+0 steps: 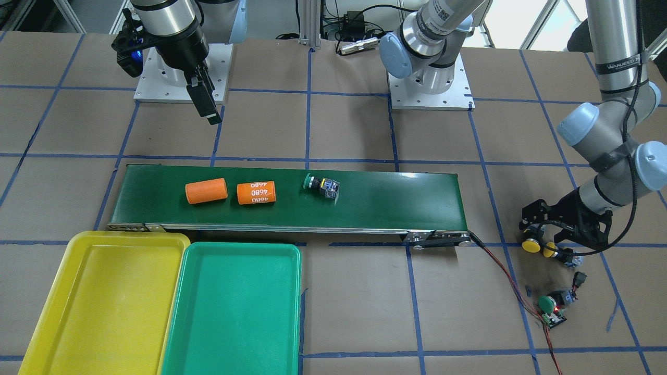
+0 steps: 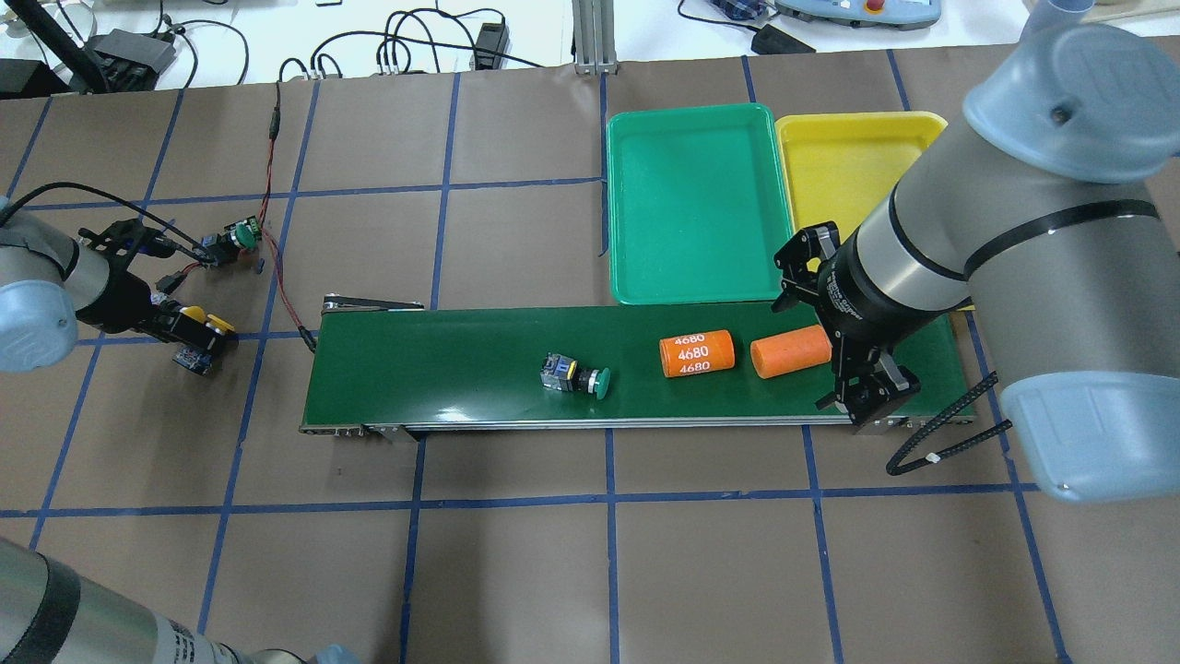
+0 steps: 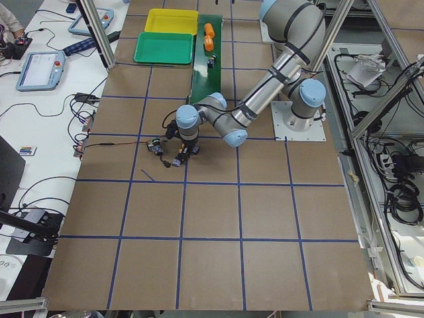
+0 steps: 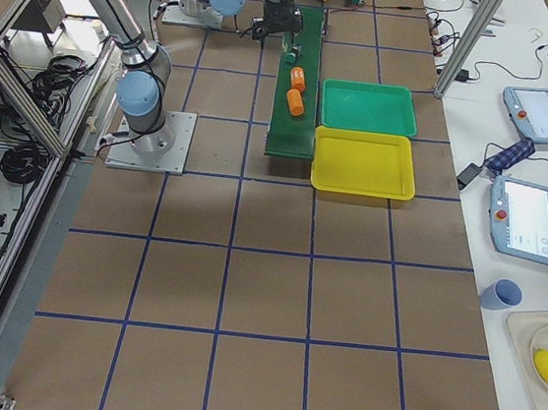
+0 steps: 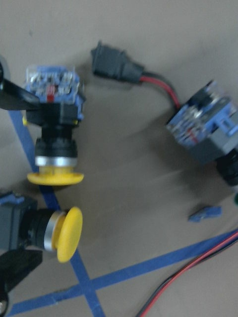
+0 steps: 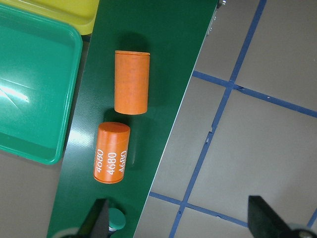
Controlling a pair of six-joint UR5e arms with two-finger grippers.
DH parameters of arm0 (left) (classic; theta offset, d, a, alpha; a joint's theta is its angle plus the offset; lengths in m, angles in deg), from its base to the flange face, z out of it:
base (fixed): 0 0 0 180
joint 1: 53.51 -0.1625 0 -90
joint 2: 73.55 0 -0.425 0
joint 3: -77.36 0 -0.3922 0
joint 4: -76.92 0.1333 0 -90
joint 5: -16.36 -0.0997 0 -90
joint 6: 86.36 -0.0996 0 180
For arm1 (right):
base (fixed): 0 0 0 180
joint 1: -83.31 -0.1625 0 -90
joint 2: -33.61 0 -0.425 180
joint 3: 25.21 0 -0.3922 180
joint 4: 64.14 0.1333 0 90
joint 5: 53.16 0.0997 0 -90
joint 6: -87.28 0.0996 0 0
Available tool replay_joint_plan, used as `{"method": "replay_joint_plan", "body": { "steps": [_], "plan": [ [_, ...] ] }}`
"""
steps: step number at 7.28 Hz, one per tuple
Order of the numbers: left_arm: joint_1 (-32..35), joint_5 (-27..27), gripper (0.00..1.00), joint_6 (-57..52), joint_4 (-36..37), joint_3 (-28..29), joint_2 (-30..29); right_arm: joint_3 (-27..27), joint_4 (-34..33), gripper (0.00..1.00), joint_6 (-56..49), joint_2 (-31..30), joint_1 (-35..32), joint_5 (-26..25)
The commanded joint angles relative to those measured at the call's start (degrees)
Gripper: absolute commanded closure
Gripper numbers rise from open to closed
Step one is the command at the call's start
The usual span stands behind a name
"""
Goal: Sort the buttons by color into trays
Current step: 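Grasp a yellow-capped button with the left gripper while the right gripper reaches over the belt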
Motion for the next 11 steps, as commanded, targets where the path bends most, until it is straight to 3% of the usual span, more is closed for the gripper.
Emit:
{"method": "replay_joint_plan", "body": {
  "steps": [1, 2, 4, 7, 9, 11],
  "plan": [
    [0.0, -0.1, 0.48, -0.1, 0.8, -1.2, 0.2, -0.3, -4.0, 0.00, 4.7, 1.5, -1.6, -0.1],
    [0.0, -0.3, 0.81, -0.2, 0.8, -1.1, 0.4, -0.3, -4.6, 0.00, 7.5, 3.3, -3.0, -0.2],
    [0.0, -0.2, 0.97, -2.3, 0.8, -1.0, 1.2, -0.1, -6.7, 0.00, 11.7, 7.2, -5.0, -2.9],
    [2.2, -0.1, 1.00, -10.7, -11.4, -0.6, 9.5, -0.1, -9.3, 0.00, 13.3, 10.4, -6.7, -6.1],
    [10.7, 0.3, 1.00, -13.3, -17.8, -0.5, 15.7, -0.3, -9.4, 0.00, 14.1, 10.4, -7.5, -5.1],
    [21.2, -0.1, 1.00, -22.7, -18.4, -1.1, 18.7, -0.1, -10.8, 0.00, 15.7, 14.0, -11.6, -4.8]
  ]
}}
